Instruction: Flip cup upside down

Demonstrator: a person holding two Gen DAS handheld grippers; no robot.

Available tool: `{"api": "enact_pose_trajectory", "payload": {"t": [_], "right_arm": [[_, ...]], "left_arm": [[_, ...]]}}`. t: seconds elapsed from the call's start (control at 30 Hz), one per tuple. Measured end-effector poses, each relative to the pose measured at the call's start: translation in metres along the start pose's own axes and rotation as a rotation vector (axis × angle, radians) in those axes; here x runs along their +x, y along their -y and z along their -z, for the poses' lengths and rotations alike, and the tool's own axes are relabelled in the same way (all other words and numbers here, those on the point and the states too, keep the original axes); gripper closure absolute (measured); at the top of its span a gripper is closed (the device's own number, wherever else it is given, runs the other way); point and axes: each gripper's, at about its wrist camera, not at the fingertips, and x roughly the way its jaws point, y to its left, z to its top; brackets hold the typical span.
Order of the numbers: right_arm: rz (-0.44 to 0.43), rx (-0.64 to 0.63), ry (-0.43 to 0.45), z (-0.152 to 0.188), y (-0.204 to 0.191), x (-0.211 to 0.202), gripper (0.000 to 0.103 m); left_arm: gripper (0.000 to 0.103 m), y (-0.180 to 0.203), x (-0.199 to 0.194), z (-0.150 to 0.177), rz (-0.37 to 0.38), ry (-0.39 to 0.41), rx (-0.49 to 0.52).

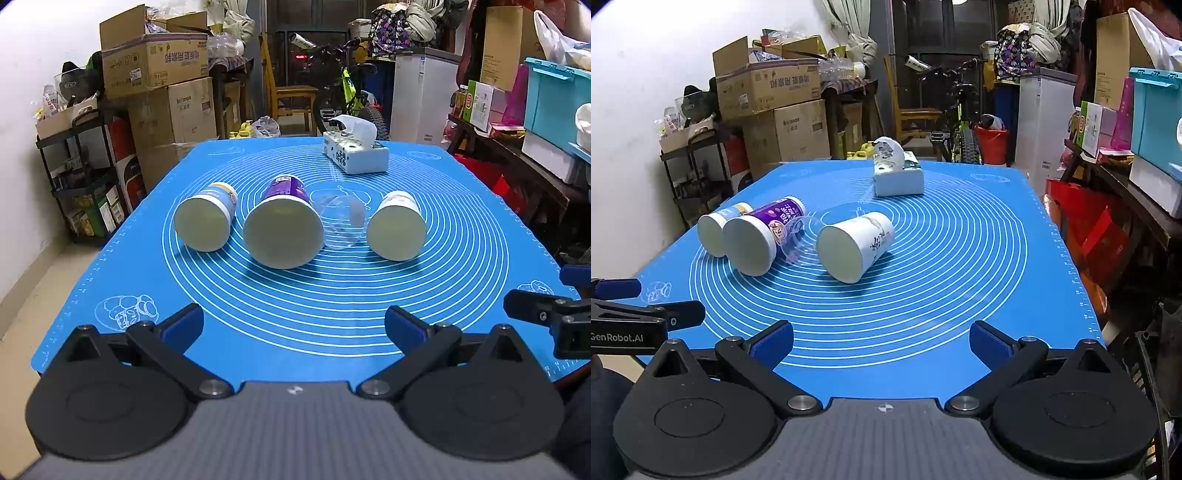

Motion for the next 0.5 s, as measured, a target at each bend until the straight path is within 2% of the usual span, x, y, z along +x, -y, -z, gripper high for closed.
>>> {"api": "enact_pose_trajectory", "payload": {"t": [0.1,0.17,0.5], "right_arm": [[-0.001,0.000,-0.001,0.000,0.000,0.001,0.002],[-0.002,0.000,-0.004,0.012,-0.001,0.006,0.002],[-0.002,-0.002,-0.008,0.008,-0.001,0.007,0.002]], "left_arm": [[0.000,0.000,0.000,0.000,0.000,-0.001,0.001],[0.000,0.000,0.000,0.000,0.000,-0.001,0.000],[0.000,-0.002,0.000,0.004,0.000,-0.003,-0.001]]}}
